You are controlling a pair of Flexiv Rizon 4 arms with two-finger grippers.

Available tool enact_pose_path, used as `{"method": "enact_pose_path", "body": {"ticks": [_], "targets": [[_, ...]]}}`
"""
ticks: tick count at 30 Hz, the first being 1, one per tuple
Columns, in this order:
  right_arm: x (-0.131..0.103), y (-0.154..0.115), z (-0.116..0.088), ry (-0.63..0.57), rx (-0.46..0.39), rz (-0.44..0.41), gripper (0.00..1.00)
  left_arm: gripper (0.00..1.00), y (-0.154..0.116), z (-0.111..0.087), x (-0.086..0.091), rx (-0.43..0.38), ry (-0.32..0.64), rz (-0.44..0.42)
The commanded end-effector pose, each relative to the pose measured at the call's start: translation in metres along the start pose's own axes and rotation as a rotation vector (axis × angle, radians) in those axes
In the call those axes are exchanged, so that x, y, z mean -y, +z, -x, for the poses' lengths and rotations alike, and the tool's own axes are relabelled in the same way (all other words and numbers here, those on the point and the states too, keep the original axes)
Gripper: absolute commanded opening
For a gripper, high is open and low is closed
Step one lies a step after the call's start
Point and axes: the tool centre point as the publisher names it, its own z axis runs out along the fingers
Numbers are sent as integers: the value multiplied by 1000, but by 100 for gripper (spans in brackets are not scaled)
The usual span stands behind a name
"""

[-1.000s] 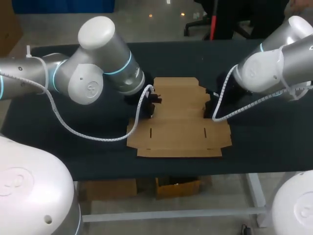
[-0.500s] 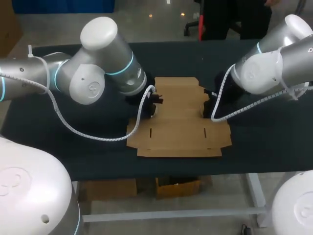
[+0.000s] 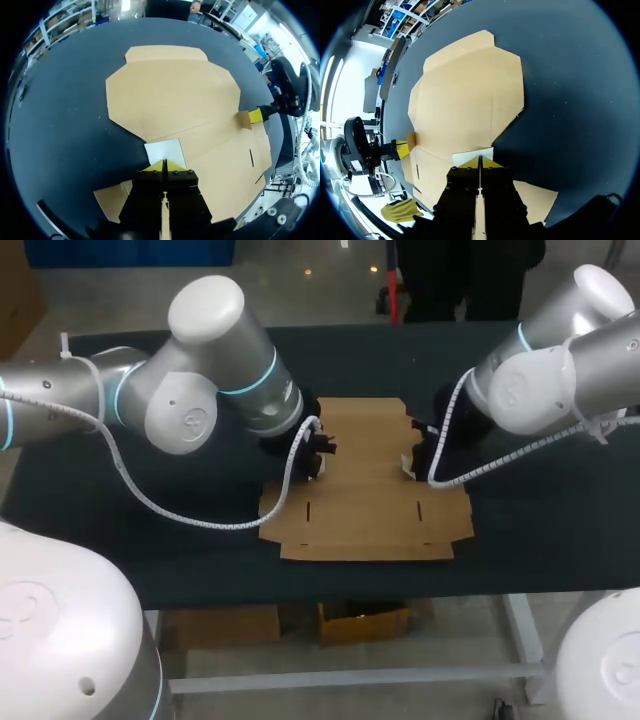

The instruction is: Assemble the packaging by folding the flat box into shape, placing the metal phone stand inside, and closing the box properly

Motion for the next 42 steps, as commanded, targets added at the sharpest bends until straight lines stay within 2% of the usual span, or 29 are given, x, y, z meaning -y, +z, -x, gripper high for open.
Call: {"method": "enact_pose_path", "body": {"ticks": [1, 25, 42], "targets": [[0, 3, -2, 0, 8, -4, 0, 0, 3, -1, 0, 8, -1, 0], [-2, 13, -5, -1, 34, -22, 0, 0, 9, -9, 7, 11, 27, 9], [0, 18, -5, 7, 63, -34, 0, 0, 19, -6, 7, 23, 23, 25]]}}
